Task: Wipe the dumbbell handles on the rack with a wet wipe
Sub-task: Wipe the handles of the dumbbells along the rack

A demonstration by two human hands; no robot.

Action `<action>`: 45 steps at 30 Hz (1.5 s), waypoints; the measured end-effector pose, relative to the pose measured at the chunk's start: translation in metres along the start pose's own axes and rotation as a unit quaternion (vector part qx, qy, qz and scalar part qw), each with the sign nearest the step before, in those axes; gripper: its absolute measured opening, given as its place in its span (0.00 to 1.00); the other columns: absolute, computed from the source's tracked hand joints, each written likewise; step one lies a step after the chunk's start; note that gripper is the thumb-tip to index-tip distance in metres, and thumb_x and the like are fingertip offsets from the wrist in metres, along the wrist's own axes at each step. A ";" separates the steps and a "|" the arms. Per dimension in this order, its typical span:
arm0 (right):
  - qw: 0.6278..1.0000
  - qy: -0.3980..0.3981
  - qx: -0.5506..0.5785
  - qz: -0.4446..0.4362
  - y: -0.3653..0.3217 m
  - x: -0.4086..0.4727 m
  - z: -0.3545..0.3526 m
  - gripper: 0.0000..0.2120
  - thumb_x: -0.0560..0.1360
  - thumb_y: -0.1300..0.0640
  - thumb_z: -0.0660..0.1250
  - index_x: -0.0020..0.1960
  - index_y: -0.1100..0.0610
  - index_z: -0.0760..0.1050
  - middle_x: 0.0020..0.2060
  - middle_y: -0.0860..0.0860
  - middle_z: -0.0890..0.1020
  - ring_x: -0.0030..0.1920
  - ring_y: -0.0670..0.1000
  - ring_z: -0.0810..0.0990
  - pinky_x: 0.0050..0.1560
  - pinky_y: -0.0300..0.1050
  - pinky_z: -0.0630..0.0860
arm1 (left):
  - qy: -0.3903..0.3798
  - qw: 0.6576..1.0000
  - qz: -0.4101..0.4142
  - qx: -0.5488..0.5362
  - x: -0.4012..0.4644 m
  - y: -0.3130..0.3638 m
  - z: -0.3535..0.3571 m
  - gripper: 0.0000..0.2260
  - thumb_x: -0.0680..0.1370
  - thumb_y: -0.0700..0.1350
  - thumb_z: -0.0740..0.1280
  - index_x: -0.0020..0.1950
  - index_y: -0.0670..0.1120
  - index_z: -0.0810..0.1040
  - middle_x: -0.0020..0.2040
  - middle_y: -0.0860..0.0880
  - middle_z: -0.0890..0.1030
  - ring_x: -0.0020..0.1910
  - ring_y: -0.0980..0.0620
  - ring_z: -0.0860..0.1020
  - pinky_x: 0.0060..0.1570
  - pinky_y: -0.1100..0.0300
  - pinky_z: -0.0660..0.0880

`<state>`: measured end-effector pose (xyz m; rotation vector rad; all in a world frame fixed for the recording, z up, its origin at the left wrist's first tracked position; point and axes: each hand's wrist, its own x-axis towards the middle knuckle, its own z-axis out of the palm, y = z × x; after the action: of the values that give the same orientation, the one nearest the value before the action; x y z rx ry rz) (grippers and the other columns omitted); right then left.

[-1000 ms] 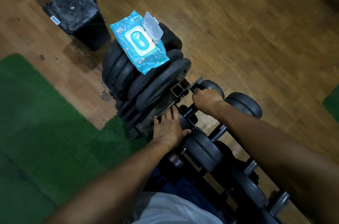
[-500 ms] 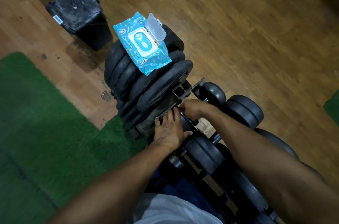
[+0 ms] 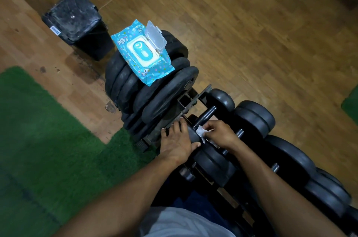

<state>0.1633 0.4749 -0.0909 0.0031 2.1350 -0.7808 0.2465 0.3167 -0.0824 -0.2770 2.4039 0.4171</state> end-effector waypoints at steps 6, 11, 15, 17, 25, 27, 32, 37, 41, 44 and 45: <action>0.955 0.002 0.254 0.155 -0.005 0.012 0.019 0.11 0.71 0.76 0.65 0.35 0.63 0.77 0.30 0.57 0.77 0.31 0.53 0.76 0.32 0.40 0.77 | -0.002 1.000 0.001 0.001 0.000 0.000 -0.001 0.49 0.77 0.72 0.62 0.82 0.41 0.46 0.80 0.42 0.60 0.78 0.43 0.62 0.77 0.38 0.58; 0.881 0.058 0.413 0.225 -0.009 0.019 0.024 0.10 0.76 0.75 0.62 0.40 0.63 0.73 0.37 0.56 0.78 0.38 0.51 0.80 0.31 0.39 0.81 | -0.002 1.000 -0.001 0.004 -0.001 0.001 -0.004 0.48 0.77 0.72 0.62 0.82 0.41 0.47 0.80 0.42 0.60 0.78 0.43 0.62 0.77 0.38 0.58; 0.882 0.022 0.411 0.230 -0.001 0.019 0.020 0.07 0.79 0.69 0.62 0.43 0.62 0.75 0.40 0.58 0.79 0.39 0.52 0.80 0.37 0.41 0.82 | -0.004 1.000 -0.003 0.012 -0.002 0.002 -0.004 0.49 0.77 0.72 0.61 0.83 0.41 0.45 0.81 0.41 0.58 0.79 0.43 0.61 0.77 0.38 0.57; 0.883 0.003 0.407 0.233 -0.003 0.019 0.016 0.06 0.79 0.67 0.61 0.46 0.62 0.76 0.41 0.58 0.80 0.41 0.53 0.81 0.36 0.41 0.81 | -0.005 1.000 -0.004 0.016 -0.001 0.003 -0.004 0.49 0.77 0.72 0.61 0.82 0.41 0.45 0.81 0.41 0.58 0.79 0.43 0.61 0.77 0.39 0.57; 0.791 0.103 0.561 0.222 -0.007 0.028 0.015 0.14 0.74 0.76 0.57 0.45 0.60 0.75 0.40 0.55 0.77 0.40 0.51 0.77 0.40 0.43 0.78 | -0.015 0.999 -0.008 0.029 -0.003 0.003 -0.005 0.48 0.78 0.72 0.59 0.83 0.41 0.44 0.82 0.41 0.56 0.80 0.42 0.59 0.78 0.39 0.57; 0.725 0.162 0.633 0.218 -0.009 0.032 0.011 0.15 0.75 0.76 0.57 0.44 0.58 0.74 0.39 0.53 0.75 0.39 0.49 0.74 0.40 0.41 0.74 | -0.020 0.999 -0.007 0.032 -0.002 0.003 -0.005 0.49 0.78 0.73 0.59 0.83 0.41 0.44 0.82 0.41 0.56 0.80 0.42 0.59 0.77 0.39 0.57; 0.661 0.209 0.694 0.194 -0.019 0.027 0.023 0.12 0.79 0.70 0.61 0.47 0.54 0.72 0.42 0.51 0.76 0.42 0.46 0.75 0.49 0.41 0.72 | -0.021 0.999 -0.005 0.035 -0.003 0.004 -0.008 0.47 0.79 0.71 0.59 0.83 0.41 0.44 0.82 0.40 0.55 0.81 0.42 0.58 0.77 0.39 0.56; 0.704 0.148 0.651 0.244 -0.016 0.021 0.018 0.04 0.82 0.59 0.63 0.56 0.54 0.75 0.43 0.50 0.76 0.46 0.48 0.74 0.58 0.49 0.71 | -0.014 0.999 -0.004 0.032 -0.005 0.005 -0.007 0.47 0.78 0.71 0.59 0.83 0.41 0.44 0.82 0.41 0.56 0.80 0.42 0.59 0.77 0.39 0.57; 0.659 0.142 0.705 0.221 -0.020 0.025 0.009 0.10 0.81 0.62 0.64 0.62 0.57 0.76 0.54 0.53 0.79 0.57 0.52 0.77 0.65 0.50 0.71 | -0.012 0.999 -0.003 0.040 -0.004 0.003 -0.006 0.47 0.78 0.72 0.59 0.83 0.41 0.45 0.81 0.40 0.56 0.80 0.42 0.60 0.77 0.39 0.58; 0.661 0.183 0.697 0.207 -0.023 0.024 0.013 0.06 0.80 0.64 0.65 0.55 0.57 0.78 0.51 0.51 0.80 0.54 0.49 0.78 0.69 0.49 0.69 | -0.011 0.999 -0.003 0.041 -0.004 0.003 -0.005 0.47 0.78 0.72 0.59 0.83 0.40 0.45 0.81 0.40 0.57 0.79 0.41 0.61 0.76 0.39 0.59; 0.679 0.190 0.678 0.207 -0.022 0.022 0.016 0.05 0.79 0.65 0.65 0.51 0.57 0.77 0.49 0.52 0.80 0.50 0.48 0.78 0.68 0.49 0.71 | -0.008 0.999 -0.002 0.042 -0.004 0.003 -0.005 0.47 0.78 0.72 0.59 0.83 0.40 0.46 0.81 0.40 0.57 0.79 0.41 0.61 0.76 0.39 0.59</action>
<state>0.1546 0.4432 -0.1022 1.4677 1.2592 -1.9759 0.2458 0.3183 -0.0759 -0.2410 2.3982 0.3151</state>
